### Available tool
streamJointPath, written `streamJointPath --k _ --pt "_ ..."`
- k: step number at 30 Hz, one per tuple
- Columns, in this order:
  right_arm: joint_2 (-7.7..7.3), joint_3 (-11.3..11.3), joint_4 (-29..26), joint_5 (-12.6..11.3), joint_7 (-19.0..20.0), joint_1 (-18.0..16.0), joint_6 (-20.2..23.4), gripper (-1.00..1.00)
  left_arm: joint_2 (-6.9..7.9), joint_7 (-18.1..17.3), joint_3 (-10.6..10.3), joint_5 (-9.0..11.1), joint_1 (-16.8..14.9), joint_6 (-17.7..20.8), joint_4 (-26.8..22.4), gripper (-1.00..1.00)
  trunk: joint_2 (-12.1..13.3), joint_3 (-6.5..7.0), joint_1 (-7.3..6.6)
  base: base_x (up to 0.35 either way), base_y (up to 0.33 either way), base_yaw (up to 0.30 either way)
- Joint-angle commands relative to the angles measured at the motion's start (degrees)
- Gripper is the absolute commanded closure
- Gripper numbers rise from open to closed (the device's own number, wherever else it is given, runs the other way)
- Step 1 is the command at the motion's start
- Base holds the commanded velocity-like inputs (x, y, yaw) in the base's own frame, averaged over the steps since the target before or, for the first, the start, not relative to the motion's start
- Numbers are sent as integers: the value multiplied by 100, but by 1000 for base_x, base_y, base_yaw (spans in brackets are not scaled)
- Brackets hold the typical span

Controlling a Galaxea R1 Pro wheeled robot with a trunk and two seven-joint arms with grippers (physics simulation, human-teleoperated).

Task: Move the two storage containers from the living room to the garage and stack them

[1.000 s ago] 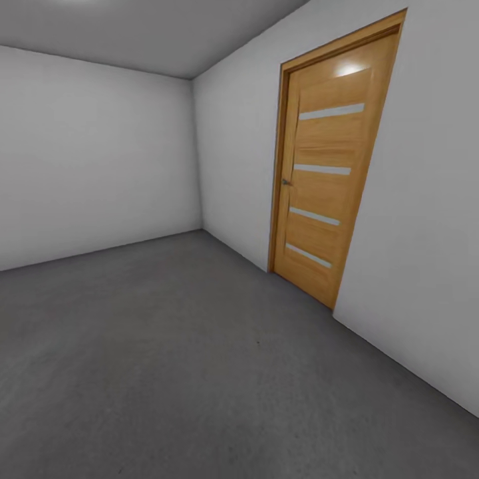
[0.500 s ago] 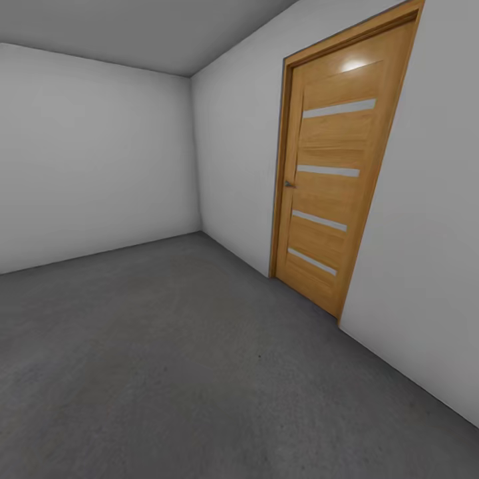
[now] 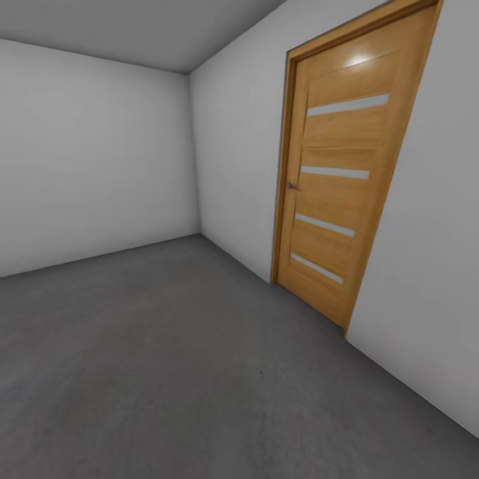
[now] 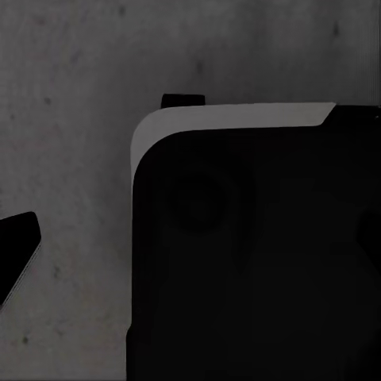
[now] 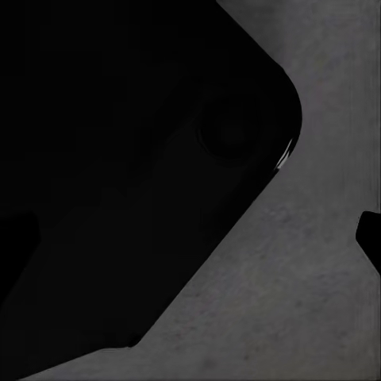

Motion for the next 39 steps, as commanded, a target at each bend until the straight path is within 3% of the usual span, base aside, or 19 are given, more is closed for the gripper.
streamJointPath --k 1,18,26,39 --pt "-1 14 -2 -2 -1 -2 -15 -100 1 -4 5 15 -1 -14 0 -100 -2 -5 3 323 0 0" --pt "-2 23 -2 14 -1 -2 -17 -100 9 -4 12 17 -1 -14 -2 -100 -2 -5 3 323 0 0" --pt "-2 23 -1 16 -1 -2 -17 -100 30 -19 5 349 -1 -14 2 -100 -2 -5 3 324 0 0" --pt "-2 22 0 17 -1 -2 -17 -100 35 -22 4 384 -1 -12 3 -100 -2 -5 3 323 0 0"
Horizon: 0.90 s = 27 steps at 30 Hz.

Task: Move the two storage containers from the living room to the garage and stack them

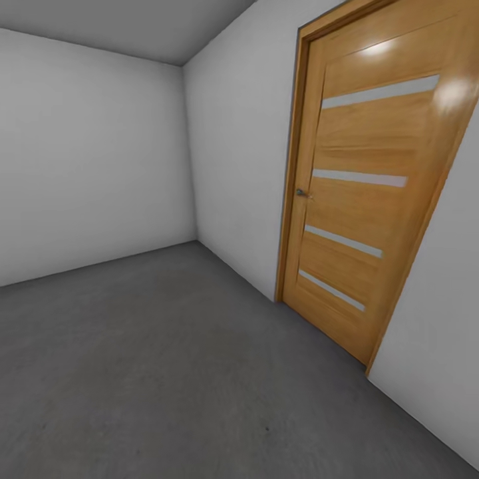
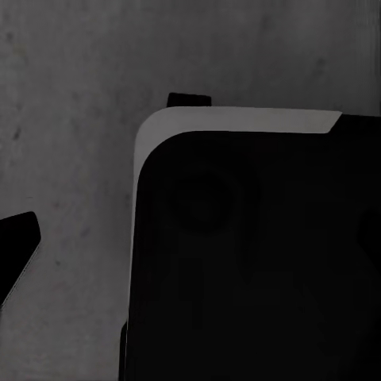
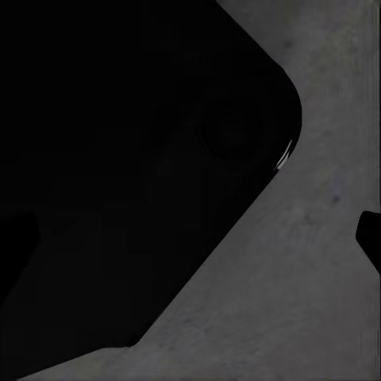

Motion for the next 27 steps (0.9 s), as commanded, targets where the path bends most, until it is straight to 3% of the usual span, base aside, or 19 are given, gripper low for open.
streamJointPath --k 1,27 --pt "-1 13 0 -1 -1 -2 -14 -100 0 -6 2 50 -1 -12 -1 -100 -2 -5 3 323 0 0" --pt "-1 8 -1 -2 -1 -2 -14 -100 0 -5 0 53 -1 -13 -1 -100 -2 -5 3 323 0 0"
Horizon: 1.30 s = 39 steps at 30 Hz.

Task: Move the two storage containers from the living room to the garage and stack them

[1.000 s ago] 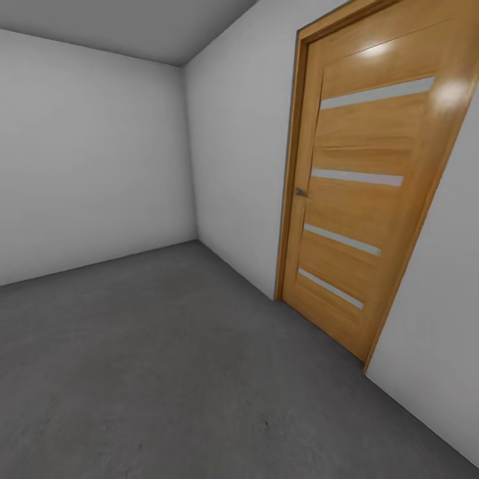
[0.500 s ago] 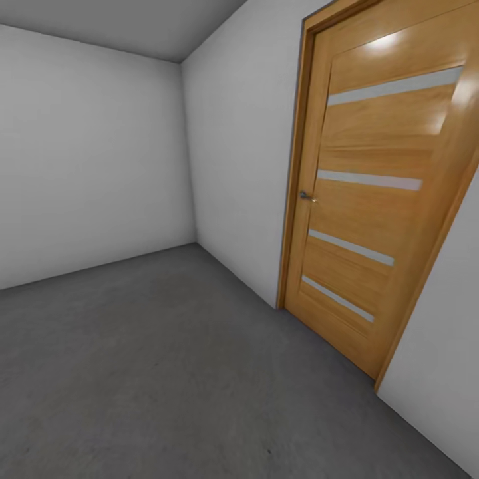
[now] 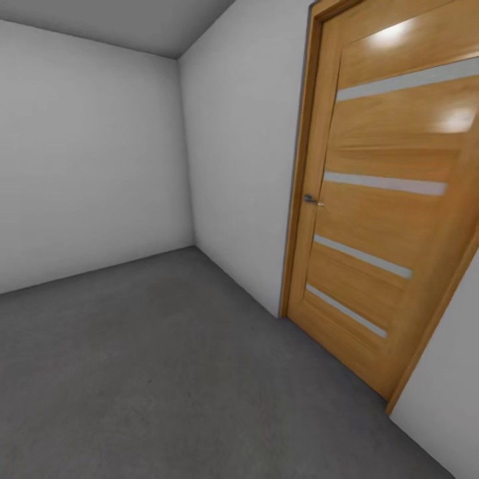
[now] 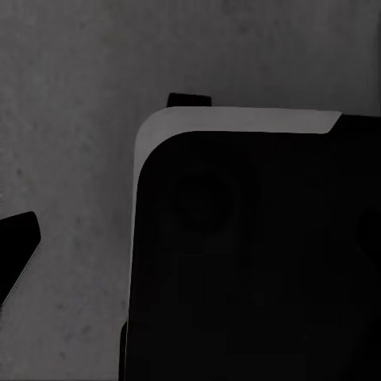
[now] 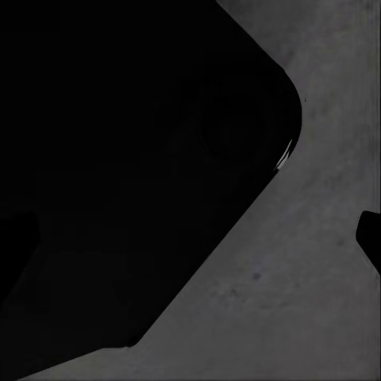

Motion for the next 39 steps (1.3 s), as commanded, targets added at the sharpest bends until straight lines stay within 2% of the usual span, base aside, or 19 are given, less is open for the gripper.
streamJointPath --k 1,39 --pt "-1 14 0 -1 -1 -2 -14 -100 0 -6 3 50 -1 -12 -1 -100 -2 -5 3 323 0 0" --pt "-1 20 -2 7 -1 -2 -14 -100 0 -4 4 53 -1 -12 -1 -100 -2 -5 3 323 0 0"
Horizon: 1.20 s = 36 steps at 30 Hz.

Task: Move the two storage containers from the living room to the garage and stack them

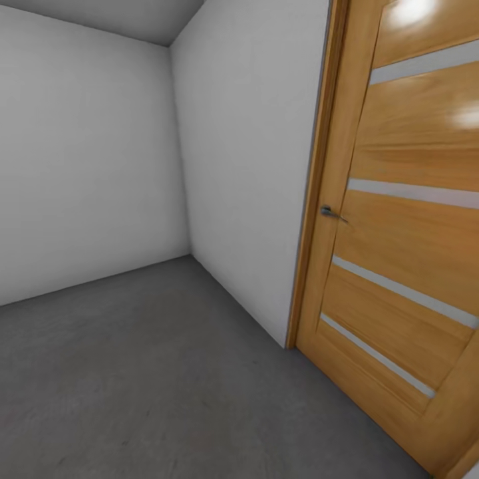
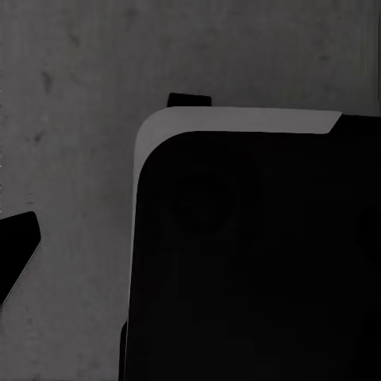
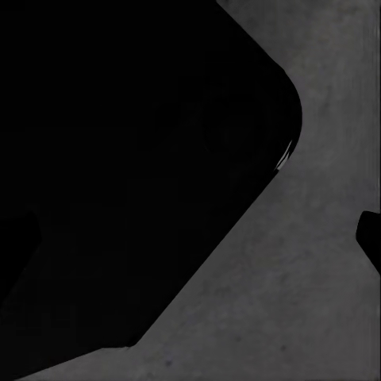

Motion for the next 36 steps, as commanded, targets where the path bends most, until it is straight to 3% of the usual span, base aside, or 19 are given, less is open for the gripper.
streamJointPath --k 1,36 --pt "-1 12 0 0 -1 -2 -14 -100 0 -4 2 51 -1 -12 -1 -100 -2 -5 3 323 0 0" --pt "-10 19 -1 22 -1 -2 -15 -100 0 -8 1 51 -1 -12 -1 -100 -2 -5 3 323 0 0"
